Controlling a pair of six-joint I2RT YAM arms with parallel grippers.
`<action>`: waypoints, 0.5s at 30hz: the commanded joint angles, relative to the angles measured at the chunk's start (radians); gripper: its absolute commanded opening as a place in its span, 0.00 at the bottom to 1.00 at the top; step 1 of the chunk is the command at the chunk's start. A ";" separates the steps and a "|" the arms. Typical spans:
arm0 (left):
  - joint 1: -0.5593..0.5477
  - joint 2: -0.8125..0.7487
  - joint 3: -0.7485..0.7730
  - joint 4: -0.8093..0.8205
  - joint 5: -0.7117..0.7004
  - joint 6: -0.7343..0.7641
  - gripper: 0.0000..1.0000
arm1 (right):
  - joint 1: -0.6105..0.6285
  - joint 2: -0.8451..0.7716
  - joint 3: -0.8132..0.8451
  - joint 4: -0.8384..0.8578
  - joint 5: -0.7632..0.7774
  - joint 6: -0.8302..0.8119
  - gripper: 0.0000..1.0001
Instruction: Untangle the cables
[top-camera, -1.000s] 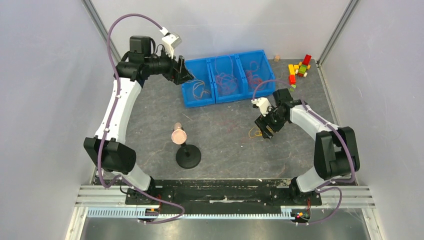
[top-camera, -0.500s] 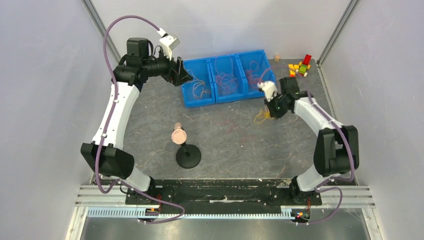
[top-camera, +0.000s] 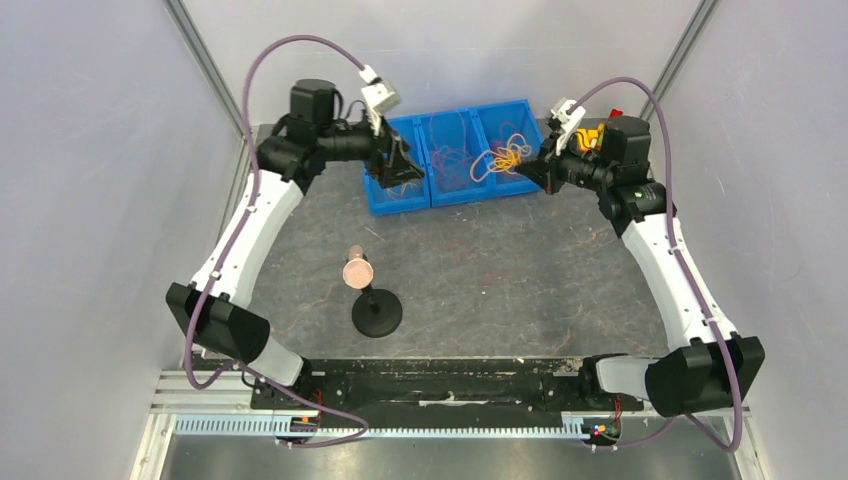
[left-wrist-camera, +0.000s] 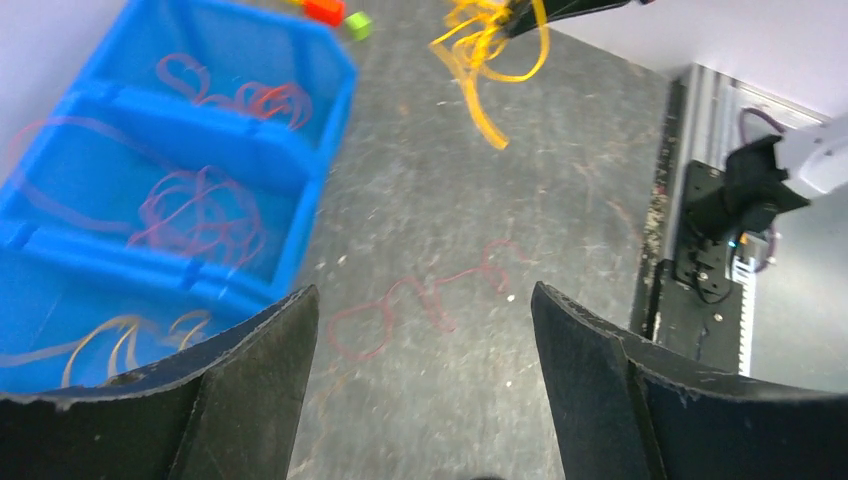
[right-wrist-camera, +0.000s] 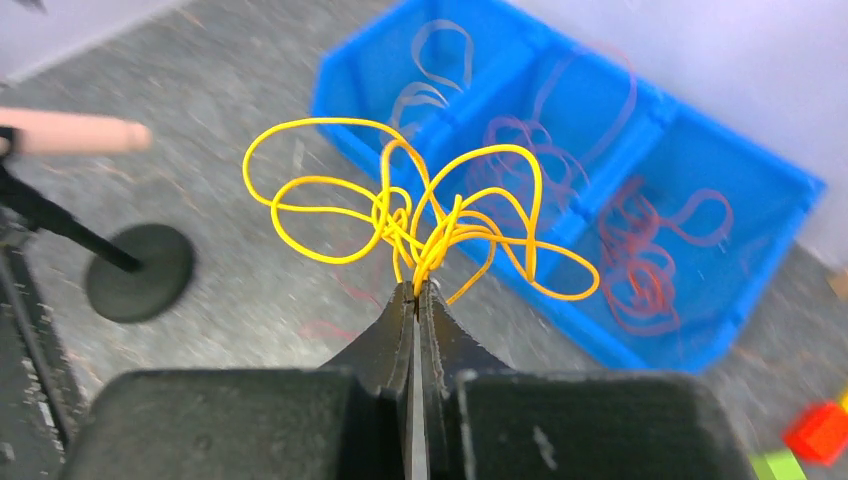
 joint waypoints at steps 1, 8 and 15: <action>-0.105 0.036 -0.005 0.111 0.023 -0.059 0.85 | 0.074 -0.039 0.011 0.173 -0.118 0.157 0.00; -0.154 0.102 -0.067 0.384 0.023 -0.411 0.83 | 0.147 -0.068 0.003 0.206 -0.074 0.182 0.00; -0.143 0.096 -0.086 0.340 0.024 -0.389 0.03 | 0.144 -0.105 -0.033 0.173 0.034 0.134 0.00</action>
